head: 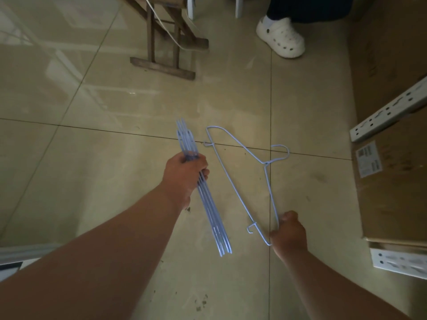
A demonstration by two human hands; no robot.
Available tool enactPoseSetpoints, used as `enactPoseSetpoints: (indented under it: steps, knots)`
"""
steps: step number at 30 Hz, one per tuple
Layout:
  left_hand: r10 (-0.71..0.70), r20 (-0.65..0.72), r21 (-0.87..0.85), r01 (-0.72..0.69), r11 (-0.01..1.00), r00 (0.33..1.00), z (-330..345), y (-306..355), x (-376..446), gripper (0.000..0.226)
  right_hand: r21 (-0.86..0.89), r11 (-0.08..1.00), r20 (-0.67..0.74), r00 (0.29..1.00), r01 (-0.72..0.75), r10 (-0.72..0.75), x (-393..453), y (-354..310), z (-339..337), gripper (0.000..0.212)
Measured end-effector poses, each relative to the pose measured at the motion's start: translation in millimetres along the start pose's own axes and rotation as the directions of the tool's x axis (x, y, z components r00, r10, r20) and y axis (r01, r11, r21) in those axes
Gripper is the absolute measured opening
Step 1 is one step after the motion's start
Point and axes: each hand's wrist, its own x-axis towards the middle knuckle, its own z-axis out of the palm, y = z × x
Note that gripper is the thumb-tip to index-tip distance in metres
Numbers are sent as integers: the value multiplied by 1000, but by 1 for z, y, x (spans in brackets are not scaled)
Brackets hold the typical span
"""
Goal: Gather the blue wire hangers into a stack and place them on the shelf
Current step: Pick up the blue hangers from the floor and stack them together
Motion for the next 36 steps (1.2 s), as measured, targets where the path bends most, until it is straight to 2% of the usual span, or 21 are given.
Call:
enactPoseSetpoints:
  steps: [3,5,7,9,11,14,16,19,24,27,29,32,34,36]
  knots:
    - [-4,25,47,3,999,1000,-3,-1,-5,11,52,990,38,991,-128,126,-4,2,0,40]
    - [-9,25,77,7,997,1000,-5,0,-6,10,85,984,103,984,-156,147,-7,3,3,22]
    - [-11,40,99,7,995,999,-6,2,-7,9,236,955,184,973,-180,138,-8,-3,1,3]
    - [-7,62,118,0,993,998,-7,2,-8,9,428,871,297,948,-241,116,-7,-16,-3,15]
    - [-5,67,125,-3,992,998,-6,1,-9,11,562,776,427,904,-287,25,-9,-38,-15,22]
    - [-11,70,123,2,992,998,-2,1,-9,17,671,688,562,795,-275,-230,-16,-77,-34,25]
    - [-30,77,100,22,995,997,1,4,-8,26,662,725,592,727,-192,-348,-23,-99,-42,23]
    - [-41,91,53,37,998,995,2,10,-9,42,580,814,617,673,-39,-408,-36,-122,-44,18]
    - [17,76,-8,-16,1000,997,-1,16,-15,21,504,863,638,653,47,-408,-55,-124,-33,18]
    - [35,55,2,-35,999,998,-9,17,-10,14,305,926,692,616,224,-377,-59,-114,-32,14]
    - [25,68,31,-27,999,997,-12,16,-8,16,189,928,735,580,322,-351,-58,-110,-34,12]
    - [-5,103,59,-1,998,995,-12,12,-7,16,119,924,775,548,362,-315,-52,-110,-38,6]
    - [-20,131,73,11,997,991,-9,11,-7,8,134,915,757,556,381,-342,-46,-112,-39,8]
    - [-30,155,102,14,995,987,-5,9,-5,10,273,935,737,575,227,-355,-44,-115,-37,19]
